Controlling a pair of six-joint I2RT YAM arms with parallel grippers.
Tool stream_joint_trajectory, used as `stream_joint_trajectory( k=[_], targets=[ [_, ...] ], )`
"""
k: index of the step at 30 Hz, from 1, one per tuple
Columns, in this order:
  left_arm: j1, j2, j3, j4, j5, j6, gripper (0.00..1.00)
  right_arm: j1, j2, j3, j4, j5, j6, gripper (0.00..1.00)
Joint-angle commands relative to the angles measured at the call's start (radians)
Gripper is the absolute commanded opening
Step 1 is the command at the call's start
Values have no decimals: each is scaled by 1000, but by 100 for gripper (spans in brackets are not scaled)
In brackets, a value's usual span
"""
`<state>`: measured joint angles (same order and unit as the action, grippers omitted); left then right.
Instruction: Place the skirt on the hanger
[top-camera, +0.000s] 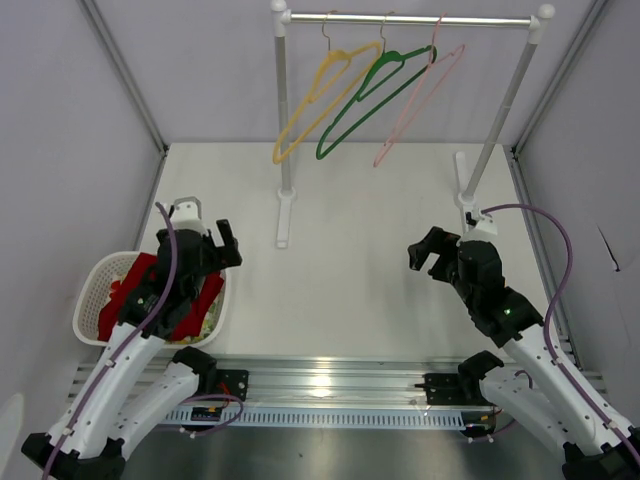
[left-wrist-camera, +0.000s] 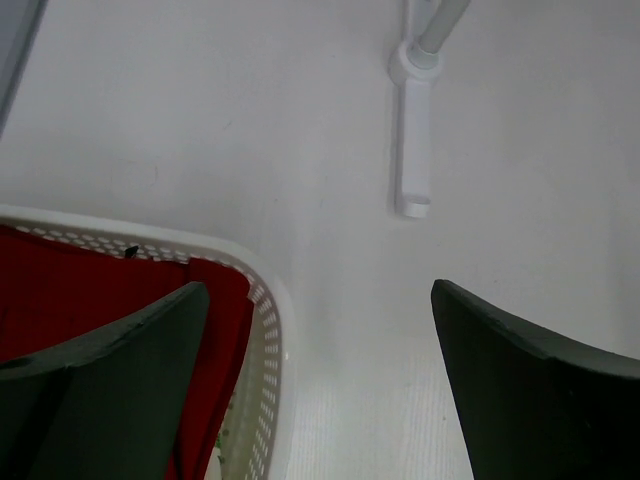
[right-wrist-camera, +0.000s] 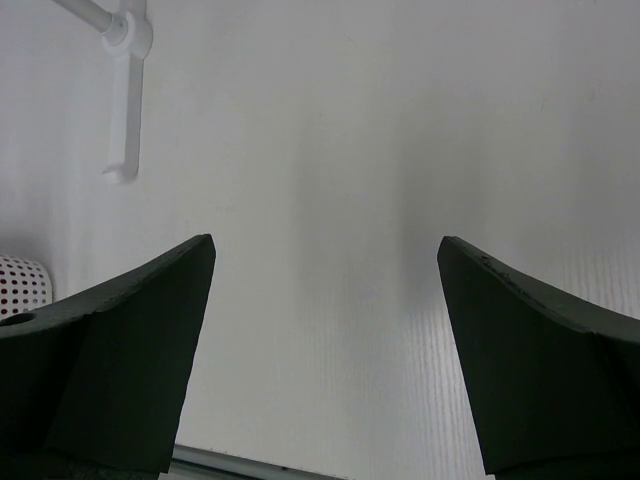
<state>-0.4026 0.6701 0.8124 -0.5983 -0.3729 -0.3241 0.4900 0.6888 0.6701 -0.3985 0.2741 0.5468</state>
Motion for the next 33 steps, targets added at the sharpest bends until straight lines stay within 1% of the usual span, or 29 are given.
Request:
stream_joint_trajectory(
  k=[1, 2, 4, 5, 8, 12, 17, 20, 22, 27, 29, 32, 33],
  targets=[
    [7, 55, 82, -105, -197, -133, 99, -5, 1, 31, 10, -58, -47, 100],
    [10, 71, 87, -159, -222, -182, 99, -5, 5, 32, 9, -62, -51, 99],
    [19, 114, 97, -210, -260, -236, 99, -4, 18, 36, 9, -79, -51, 99],
    [24, 124, 100, -250, -265, -292, 99, -4, 23, 37, 6, -85, -50, 99],
    [62, 143, 56, -273, -239, -396, 99, -4, 38, 39, 6, -122, -51, 99],
    [139, 140, -12, -271, -222, -496, 99, -4, 38, 29, 13, -157, -45, 99],
    [202, 169, -55, -256, -274, -538, 99, -4, 46, 5, 38, -203, -39, 99],
    [237, 226, -64, -247, -296, -547, 99, -5, 57, -1, 44, -205, -36, 100],
    [269, 272, -71, -241, -334, -550, 99, -5, 74, -3, 53, -213, -38, 99],
    [314, 351, -82, -207, -366, -523, 99, -7, 95, -3, 66, -227, -35, 99],
    [327, 391, -79, -202, -368, -518, 97, -10, 101, -3, 75, -233, -33, 99],
    [331, 427, -71, -196, -373, -515, 86, -13, 112, -6, 84, -239, -27, 99],
    [332, 431, -71, -193, -365, -512, 76, -16, 114, -7, 87, -240, -25, 99]
  ],
)
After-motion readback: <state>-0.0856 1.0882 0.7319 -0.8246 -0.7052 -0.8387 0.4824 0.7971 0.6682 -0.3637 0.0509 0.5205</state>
